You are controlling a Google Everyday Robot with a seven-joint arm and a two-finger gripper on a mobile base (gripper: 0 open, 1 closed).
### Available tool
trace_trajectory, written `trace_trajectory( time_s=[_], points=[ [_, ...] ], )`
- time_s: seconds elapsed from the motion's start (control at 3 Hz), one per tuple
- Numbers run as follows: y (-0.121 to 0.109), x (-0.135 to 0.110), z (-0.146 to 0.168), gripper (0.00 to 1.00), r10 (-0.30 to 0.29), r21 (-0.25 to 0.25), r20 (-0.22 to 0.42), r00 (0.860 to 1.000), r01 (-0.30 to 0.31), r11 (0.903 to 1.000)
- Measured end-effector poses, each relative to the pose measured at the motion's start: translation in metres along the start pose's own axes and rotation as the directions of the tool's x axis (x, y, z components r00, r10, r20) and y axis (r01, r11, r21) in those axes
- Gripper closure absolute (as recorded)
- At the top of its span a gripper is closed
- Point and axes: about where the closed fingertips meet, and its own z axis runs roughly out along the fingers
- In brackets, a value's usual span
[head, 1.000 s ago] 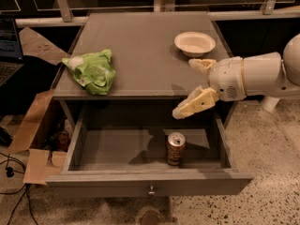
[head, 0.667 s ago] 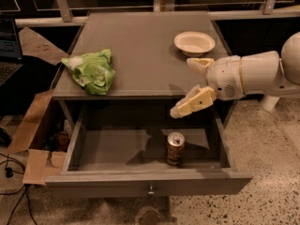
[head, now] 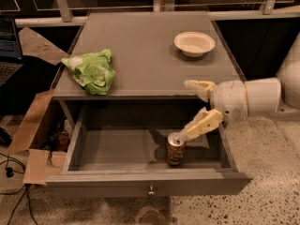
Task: Pick orange can from top drawer and place on counter
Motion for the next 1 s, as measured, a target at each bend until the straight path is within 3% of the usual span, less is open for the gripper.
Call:
trace_trajectory(
  time_s=[0.33,0.67,1.0],
  points=[
    [0.022,0.03,-0.007,0.0,0.047,-0.017,0.045,0.998,-0.046,0.9988],
    [0.037,0.057,-0.012,0.0,0.062,0.026,0.079,0.995,-0.065,0.9976],
    [0.037,0.084,-0.007,0.0,0.058,0.113,0.075,0.996,-0.066,0.9914]
  ],
)
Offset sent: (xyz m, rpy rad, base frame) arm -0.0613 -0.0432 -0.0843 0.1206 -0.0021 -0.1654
